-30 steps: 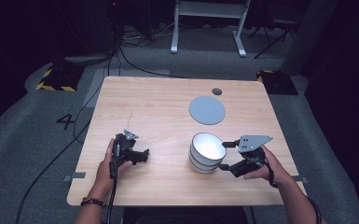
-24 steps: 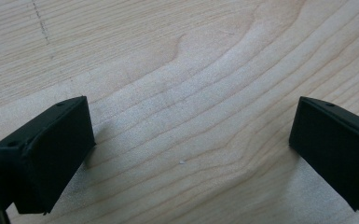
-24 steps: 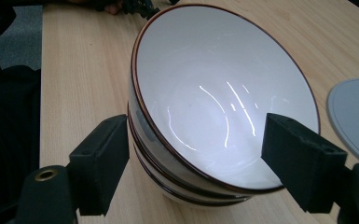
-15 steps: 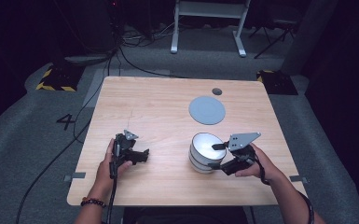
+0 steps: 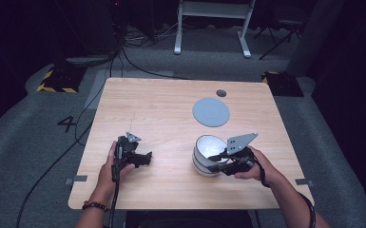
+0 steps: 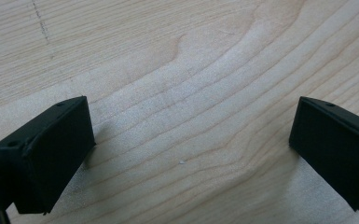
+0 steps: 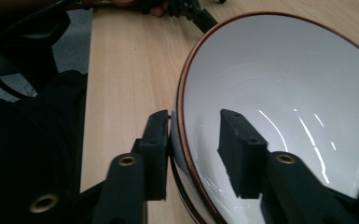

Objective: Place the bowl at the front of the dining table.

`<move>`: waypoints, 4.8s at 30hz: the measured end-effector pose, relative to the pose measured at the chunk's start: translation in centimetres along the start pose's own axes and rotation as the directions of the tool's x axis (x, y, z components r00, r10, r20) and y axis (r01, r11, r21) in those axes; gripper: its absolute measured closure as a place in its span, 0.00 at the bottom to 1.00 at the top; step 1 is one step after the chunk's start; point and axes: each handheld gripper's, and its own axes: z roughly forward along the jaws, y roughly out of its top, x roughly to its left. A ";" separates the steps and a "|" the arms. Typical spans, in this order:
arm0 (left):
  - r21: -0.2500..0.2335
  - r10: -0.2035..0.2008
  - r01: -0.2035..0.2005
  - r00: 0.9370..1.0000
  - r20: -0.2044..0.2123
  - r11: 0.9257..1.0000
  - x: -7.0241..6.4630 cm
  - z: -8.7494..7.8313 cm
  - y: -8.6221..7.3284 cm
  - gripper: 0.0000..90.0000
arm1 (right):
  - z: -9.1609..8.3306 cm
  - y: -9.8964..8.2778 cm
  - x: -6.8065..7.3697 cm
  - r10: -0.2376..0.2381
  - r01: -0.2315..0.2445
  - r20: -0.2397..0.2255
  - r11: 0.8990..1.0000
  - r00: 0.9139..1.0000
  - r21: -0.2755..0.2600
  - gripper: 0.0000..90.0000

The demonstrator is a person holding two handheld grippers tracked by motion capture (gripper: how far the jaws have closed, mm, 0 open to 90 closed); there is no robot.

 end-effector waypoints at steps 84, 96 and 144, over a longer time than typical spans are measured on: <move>0.000 0.000 0.000 1.000 0.000 1.000 0.0 0.0 0.0 0.00 | -4.8 2.5 -1.0 -0.010 0.028 0.142 0.992 0.990 -0.123 0.90; 0.000 0.000 0.000 1.000 0.000 1.000 0.0 0.0 0.0 0.00 | -5.1 2.8 -2.2 0.007 0.015 0.181 0.993 0.983 -0.120 0.90; 0.000 0.000 0.000 1.000 0.000 1.000 0.0 0.0 0.0 0.00 | -3.8 3.8 -7.6 0.057 -0.034 0.313 0.996 0.948 -0.079 0.90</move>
